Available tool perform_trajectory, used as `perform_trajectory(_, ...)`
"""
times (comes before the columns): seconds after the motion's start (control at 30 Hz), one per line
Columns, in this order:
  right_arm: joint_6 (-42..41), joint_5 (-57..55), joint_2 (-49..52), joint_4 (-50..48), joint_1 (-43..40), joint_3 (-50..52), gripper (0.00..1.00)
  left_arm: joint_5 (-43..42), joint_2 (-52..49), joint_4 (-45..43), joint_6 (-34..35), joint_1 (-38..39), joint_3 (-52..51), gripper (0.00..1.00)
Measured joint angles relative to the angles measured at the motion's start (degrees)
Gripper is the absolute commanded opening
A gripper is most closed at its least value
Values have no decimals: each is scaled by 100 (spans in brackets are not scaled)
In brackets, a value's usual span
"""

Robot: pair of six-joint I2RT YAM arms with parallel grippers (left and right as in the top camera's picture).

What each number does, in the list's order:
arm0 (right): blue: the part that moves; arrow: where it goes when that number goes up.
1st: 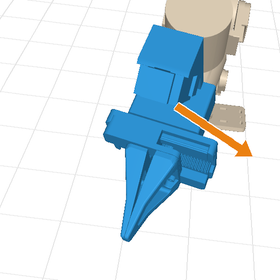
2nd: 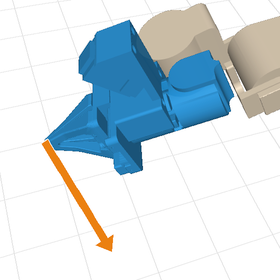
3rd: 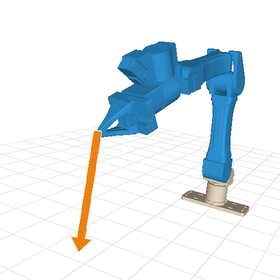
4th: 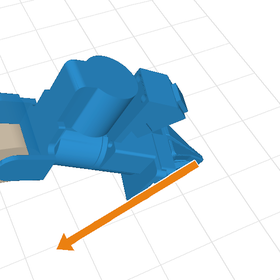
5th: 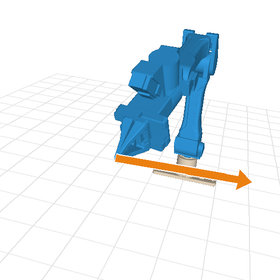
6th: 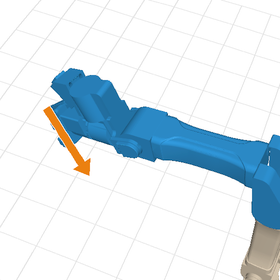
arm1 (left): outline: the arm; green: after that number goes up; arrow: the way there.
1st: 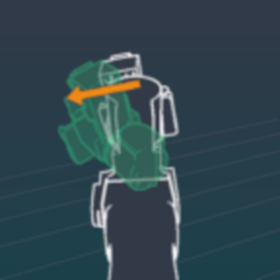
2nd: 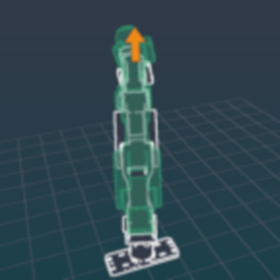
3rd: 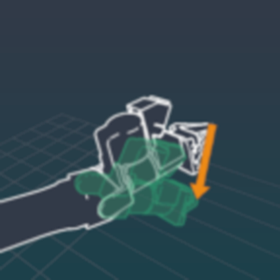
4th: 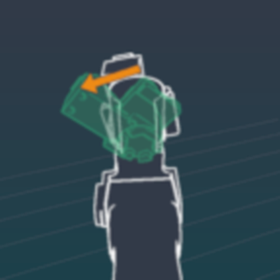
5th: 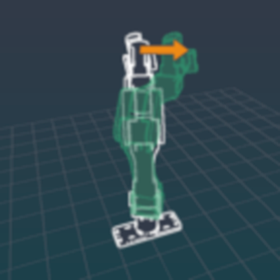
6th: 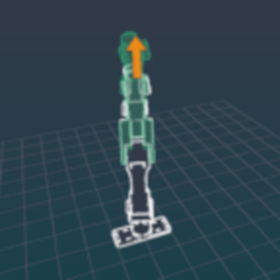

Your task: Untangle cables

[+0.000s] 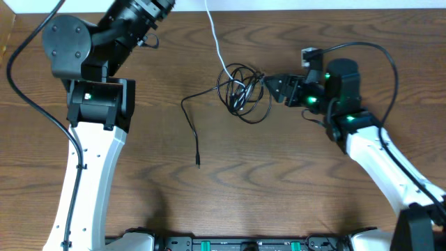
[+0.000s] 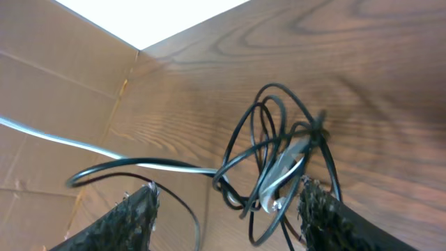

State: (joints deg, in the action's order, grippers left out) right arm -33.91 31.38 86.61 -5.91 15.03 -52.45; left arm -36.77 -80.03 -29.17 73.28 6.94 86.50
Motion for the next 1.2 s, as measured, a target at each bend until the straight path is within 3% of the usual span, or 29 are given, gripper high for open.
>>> perform_trajectory(0.17, -710, -317, 387, -232, 280, 0, 58, 157, 11, -450, 326, -4, 0, 7)
perform_trajectory(0.57, -1786, -767, 1274, -804, 852, -7, 59, 68, 11, -28, 450, -9, 0, 7)
perform_trajectory(0.73, -1585, -748, 1488, -914, 815, -2, 62, 118, 11, 4, 450, -9, 0, 7)
perform_trajectory(1.2, -420, 1386, 1469, -3292, 452, -131, 59, 713, 11, -151, 492, -9, 216, 7)
